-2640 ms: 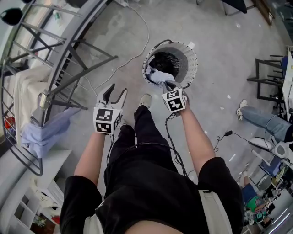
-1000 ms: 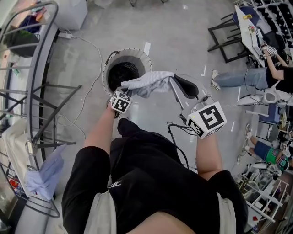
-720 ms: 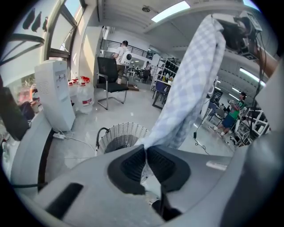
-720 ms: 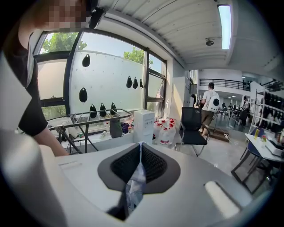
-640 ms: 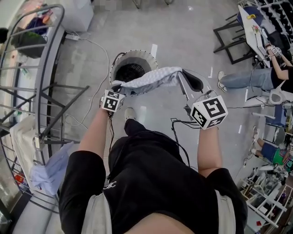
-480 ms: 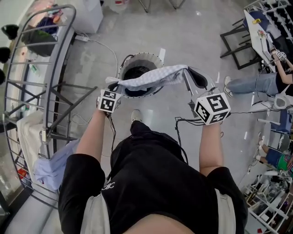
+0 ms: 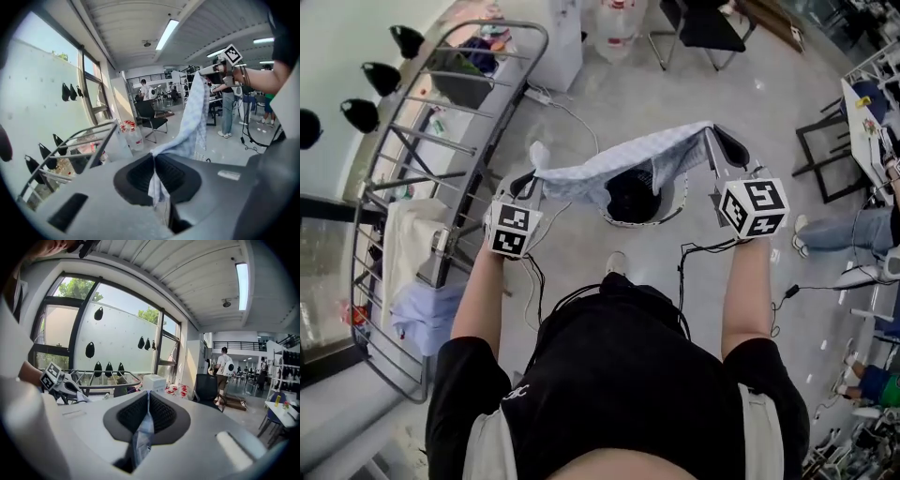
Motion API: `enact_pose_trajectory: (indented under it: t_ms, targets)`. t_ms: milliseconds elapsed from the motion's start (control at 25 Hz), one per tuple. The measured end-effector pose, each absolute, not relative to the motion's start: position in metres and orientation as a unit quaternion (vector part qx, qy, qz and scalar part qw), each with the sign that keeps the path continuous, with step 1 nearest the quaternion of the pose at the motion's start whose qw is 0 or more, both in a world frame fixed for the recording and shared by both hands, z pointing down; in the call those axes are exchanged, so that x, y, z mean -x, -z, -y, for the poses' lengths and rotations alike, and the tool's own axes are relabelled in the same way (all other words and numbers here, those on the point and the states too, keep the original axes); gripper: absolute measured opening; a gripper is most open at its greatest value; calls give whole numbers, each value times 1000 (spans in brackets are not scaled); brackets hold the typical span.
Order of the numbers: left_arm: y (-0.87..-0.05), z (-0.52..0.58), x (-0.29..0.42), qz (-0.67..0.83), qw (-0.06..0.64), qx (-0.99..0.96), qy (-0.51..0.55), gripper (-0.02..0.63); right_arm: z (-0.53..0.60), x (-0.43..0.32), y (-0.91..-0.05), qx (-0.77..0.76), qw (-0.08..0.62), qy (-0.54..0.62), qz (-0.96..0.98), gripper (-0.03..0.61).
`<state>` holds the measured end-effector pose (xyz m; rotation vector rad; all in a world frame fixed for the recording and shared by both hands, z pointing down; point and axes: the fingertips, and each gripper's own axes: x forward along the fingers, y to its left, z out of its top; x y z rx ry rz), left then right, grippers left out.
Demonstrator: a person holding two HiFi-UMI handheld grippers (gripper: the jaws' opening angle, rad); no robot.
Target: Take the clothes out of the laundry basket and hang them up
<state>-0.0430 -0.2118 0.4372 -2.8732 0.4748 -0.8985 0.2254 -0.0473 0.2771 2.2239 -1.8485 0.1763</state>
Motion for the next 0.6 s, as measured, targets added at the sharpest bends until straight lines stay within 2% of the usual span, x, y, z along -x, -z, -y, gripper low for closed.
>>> enact_pose_trajectory:
  t_ms: [120,240,360,600]
  targets:
    - [-393,213,80,-183,77,940,278,18,72,-212,-259,-756,117,-39,643,25]
    - [-361,223,121,-221,79,935,268,18,105,-192,-244,-742,119,-17,660,25]
    - [-334,228,159,-253,76,930,257,20,133,-167,-230,-725,132,8,676,25]
    - [-283,232,232,-317,114,910,244,20,183,-120,-199,-689,165,61,703,25]
